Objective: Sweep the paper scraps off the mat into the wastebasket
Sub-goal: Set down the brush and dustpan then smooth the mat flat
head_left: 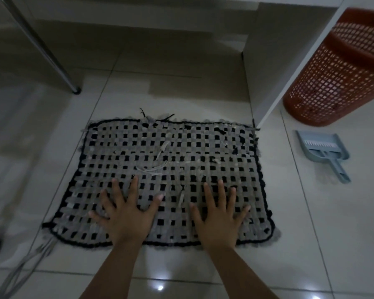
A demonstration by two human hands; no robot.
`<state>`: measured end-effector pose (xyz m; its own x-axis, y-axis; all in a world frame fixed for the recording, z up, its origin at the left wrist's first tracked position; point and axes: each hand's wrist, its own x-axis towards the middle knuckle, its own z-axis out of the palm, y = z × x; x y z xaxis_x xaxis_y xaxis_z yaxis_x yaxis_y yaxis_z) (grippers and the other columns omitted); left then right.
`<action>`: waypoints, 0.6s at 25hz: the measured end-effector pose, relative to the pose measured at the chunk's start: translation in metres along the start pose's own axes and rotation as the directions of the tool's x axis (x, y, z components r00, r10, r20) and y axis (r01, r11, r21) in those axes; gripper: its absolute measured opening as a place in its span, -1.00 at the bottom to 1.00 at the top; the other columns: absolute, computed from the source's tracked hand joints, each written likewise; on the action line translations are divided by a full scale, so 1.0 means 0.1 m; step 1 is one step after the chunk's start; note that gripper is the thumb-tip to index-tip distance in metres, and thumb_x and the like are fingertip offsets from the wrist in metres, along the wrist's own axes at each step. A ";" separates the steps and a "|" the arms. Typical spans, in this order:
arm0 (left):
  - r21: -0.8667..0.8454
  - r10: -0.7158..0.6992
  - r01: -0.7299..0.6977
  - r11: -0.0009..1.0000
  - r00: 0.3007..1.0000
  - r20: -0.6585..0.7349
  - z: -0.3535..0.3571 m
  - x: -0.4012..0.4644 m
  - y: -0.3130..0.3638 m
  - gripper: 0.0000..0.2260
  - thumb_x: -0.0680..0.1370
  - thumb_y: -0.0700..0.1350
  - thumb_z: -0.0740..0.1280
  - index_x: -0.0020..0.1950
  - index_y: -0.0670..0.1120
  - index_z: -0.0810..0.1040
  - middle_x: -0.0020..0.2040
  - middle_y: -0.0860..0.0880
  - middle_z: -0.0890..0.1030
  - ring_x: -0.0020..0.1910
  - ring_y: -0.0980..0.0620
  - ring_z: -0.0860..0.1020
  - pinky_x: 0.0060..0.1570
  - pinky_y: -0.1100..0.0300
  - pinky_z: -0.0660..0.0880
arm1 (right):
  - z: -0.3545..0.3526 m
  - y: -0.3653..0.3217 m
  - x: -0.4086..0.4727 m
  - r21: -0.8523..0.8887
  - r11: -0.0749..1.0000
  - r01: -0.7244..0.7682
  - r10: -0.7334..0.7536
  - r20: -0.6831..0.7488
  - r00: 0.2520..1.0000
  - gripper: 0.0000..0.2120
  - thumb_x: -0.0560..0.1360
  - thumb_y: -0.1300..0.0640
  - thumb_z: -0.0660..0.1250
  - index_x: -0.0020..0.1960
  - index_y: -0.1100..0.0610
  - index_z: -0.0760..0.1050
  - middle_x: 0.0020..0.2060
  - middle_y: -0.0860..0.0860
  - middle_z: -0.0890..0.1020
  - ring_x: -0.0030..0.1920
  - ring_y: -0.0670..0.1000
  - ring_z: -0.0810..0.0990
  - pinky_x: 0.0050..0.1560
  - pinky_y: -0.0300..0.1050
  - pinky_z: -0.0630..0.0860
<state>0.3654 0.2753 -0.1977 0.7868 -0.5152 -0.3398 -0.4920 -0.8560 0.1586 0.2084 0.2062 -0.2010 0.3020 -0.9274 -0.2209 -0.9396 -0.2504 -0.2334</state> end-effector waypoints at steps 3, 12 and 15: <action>0.004 0.020 -0.020 1.000 1.000 0.000 0.00 0.01 -0.01 -0.21 0.29 0.53 -0.13 0.45 0.29 -0.27 0.55 0.00 -0.28 0.51 -0.17 -0.26 0.38 -0.33 -0.23 | -0.01 0.08 -0.02 0.009 0.999 -0.043 0.043 -0.020 0.999 -0.29 0.31 -0.46 -0.27 0.39 -0.25 -0.28 0.47 -0.06 -0.24 0.43 0.07 -0.37 0.18 0.05 -0.72; 0.034 0.050 -0.051 0.998 0.998 0.032 0.01 -0.10 -0.14 -0.13 0.16 0.56 -0.28 0.40 0.26 -0.36 0.50 0.04 -0.36 0.50 -0.15 -0.31 0.38 -0.30 -0.27 | 0.01 0.16 -0.27 0.036 0.997 -0.065 0.064 0.047 0.997 -0.30 0.19 -0.49 -0.54 0.28 -0.29 -0.51 0.40 -0.08 -0.35 0.39 0.06 -0.46 0.13 0.03 -0.76; -0.121 0.032 -0.041 0.992 0.997 -0.073 0.02 -0.17 -0.20 -0.11 0.19 0.51 -0.17 0.49 0.22 -0.11 0.56 0.00 -0.20 0.51 -0.12 -0.24 0.37 -0.17 -0.41 | -0.04 0.19 -0.27 0.057 0.993 -0.108 0.106 0.039 0.994 -0.32 0.22 -0.50 -0.43 0.27 -0.32 -0.50 0.39 -0.10 -0.38 0.43 0.07 -0.44 0.12 0.04 -0.76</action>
<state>0.3615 0.3014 -0.1967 0.7955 -0.5444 -0.2660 -0.4753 -0.8329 0.2833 0.1821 0.2252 -0.1956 0.2071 -0.9372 -0.2808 -0.9560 -0.1329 -0.2617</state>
